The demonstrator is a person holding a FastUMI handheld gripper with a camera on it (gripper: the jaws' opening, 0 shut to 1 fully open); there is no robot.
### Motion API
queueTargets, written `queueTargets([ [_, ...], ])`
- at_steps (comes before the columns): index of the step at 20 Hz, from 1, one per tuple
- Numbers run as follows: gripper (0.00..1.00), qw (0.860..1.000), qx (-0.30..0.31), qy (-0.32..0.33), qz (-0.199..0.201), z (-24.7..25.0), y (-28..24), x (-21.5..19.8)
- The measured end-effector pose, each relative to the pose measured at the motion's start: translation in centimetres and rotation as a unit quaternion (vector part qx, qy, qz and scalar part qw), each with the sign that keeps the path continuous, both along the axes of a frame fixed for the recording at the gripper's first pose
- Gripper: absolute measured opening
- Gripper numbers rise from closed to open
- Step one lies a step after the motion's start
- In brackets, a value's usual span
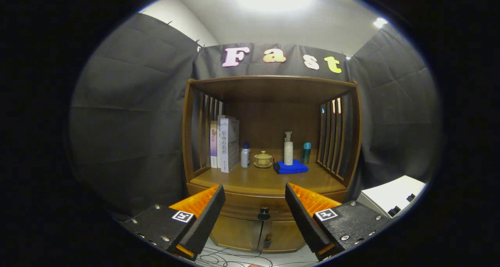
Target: Pull open the drawer, take out the items inside it, and place them on the countertop above the cabinet.
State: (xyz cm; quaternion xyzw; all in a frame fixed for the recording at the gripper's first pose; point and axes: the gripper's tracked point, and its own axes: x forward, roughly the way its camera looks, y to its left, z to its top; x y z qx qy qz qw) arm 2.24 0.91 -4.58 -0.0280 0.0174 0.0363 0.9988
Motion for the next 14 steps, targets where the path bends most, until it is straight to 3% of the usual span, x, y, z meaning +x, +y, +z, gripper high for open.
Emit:
queueTargets([
  [2, 0.97, 1.0, -0.013, 0.0, 0.01, -0.5, 0.4, 0.4],
  [5, 0.95, 0.999, -0.036, -0.02, -0.012, -0.4, -0.8, 1.7],
  [8, 0.95, 0.998, -0.049, -0.025, 0.01, -2.3, 0.3, 3.5],
  [14, 0.95, 0.996, -0.083, 0.021, -0.037, -8.1, -0.5, 7.3],
])
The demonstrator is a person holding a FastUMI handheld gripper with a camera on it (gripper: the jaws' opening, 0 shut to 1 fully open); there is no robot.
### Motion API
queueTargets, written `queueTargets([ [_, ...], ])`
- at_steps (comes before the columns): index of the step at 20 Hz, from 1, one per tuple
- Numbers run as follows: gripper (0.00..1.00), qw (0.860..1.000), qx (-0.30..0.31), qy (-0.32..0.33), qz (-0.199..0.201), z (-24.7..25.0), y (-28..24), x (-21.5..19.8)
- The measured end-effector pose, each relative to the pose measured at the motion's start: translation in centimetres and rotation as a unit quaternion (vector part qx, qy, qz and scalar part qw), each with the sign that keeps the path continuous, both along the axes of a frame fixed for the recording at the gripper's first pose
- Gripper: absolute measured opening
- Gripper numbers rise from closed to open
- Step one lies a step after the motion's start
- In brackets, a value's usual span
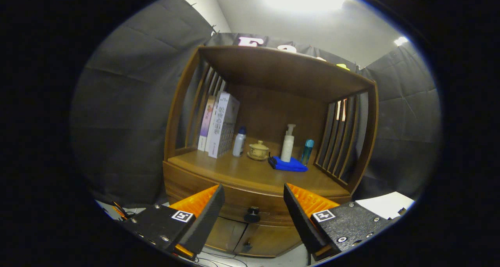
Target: Pull open the drawer, take out the items inside it, and place them on the countertop above the cabinet.
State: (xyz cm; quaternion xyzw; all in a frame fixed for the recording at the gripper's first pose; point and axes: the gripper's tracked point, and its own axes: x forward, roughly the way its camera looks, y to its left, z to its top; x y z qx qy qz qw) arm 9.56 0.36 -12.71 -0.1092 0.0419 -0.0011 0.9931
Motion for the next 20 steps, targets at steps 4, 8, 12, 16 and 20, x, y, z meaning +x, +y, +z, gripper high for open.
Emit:
queueTargets([
  [4, 0.94, 0.999, 0.011, 0.042, -0.008, -4.1, -0.1, 2.2],
  [8, 0.94, 0.998, 0.036, 0.034, -0.033, -6.7, -1.8, 4.7],
  [12, 0.91, 0.996, 0.07, 0.038, -0.032, -9.6, -2.3, 6.6],
  [16, 0.85, 0.995, 0.074, 0.057, -0.034, -11.4, -2.5, 7.7],
  [20, 0.7, 0.994, 0.084, 0.068, -0.032, -12.5, -2.6, 8.6],
])
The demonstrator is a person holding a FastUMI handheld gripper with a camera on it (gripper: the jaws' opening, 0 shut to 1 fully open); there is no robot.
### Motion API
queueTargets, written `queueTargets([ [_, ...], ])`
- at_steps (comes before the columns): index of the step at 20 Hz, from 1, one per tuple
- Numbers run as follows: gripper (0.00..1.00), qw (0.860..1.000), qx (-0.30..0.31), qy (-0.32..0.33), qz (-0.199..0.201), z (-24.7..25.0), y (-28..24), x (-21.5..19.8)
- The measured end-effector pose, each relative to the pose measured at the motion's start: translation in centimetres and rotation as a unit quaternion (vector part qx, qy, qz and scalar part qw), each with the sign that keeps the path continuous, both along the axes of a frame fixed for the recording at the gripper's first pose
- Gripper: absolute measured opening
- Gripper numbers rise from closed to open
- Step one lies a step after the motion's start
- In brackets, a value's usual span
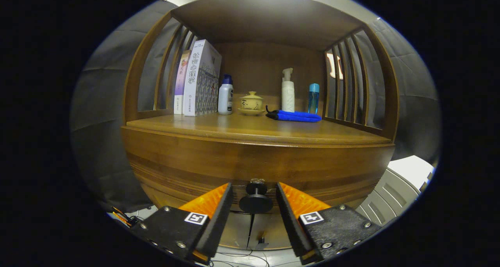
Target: Pull open the drawer, take out the items inside it, and place them on the countertop above the cabinet.
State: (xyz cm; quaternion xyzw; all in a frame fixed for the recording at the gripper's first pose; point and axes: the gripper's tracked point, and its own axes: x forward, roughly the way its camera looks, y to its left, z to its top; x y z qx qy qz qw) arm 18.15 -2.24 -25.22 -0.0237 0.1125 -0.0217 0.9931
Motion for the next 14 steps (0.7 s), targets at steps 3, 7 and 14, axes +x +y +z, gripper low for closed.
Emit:
queueTargets([
  [3, 0.55, 1.0, 0.021, -0.001, 0.0, -0.3, -0.2, 0.2],
  [7, 0.4, 0.999, 0.032, -0.009, -0.004, -0.6, -0.3, 0.0],
  [14, 0.3, 0.999, 0.034, 0.002, -0.008, -0.8, -0.3, -2.0],
])
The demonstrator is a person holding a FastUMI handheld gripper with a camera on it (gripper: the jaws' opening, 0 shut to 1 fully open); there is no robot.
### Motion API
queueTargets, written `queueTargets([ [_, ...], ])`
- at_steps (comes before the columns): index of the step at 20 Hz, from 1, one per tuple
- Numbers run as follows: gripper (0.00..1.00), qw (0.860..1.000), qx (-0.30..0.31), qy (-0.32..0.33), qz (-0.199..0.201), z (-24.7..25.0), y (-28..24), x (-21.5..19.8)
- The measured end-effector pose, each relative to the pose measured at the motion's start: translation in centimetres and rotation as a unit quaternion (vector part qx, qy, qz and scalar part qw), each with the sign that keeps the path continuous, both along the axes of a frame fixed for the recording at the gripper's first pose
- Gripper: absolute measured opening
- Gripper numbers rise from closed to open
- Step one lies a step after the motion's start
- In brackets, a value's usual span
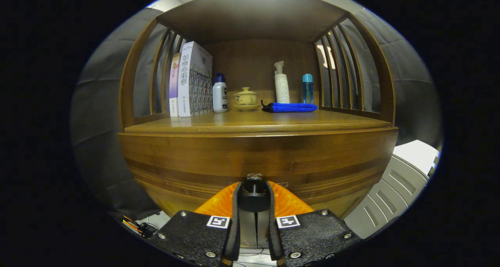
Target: Pull open the drawer, take out the items inside it, and place them on the countertop above the cabinet.
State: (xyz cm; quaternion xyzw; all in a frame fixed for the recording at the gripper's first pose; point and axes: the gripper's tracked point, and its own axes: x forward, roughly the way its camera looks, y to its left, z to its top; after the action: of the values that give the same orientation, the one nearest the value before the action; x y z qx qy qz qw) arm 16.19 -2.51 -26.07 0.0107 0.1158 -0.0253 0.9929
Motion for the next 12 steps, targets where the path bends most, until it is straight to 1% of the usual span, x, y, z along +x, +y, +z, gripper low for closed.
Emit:
queueTargets([
  [3, 0.3, 1.0, -0.009, 0.001, -0.001, 0.0, 0.0, -2.6],
  [5, 0.3, 1.0, -0.013, 0.004, 0.005, 0.1, 0.1, -4.7],
  [8, 0.3, 1.0, 0.009, 0.003, 0.004, 0.0, 0.4, -7.9],
  [12, 0.29, 1.0, 0.007, 0.018, 0.005, -0.3, 0.7, -11.6],
])
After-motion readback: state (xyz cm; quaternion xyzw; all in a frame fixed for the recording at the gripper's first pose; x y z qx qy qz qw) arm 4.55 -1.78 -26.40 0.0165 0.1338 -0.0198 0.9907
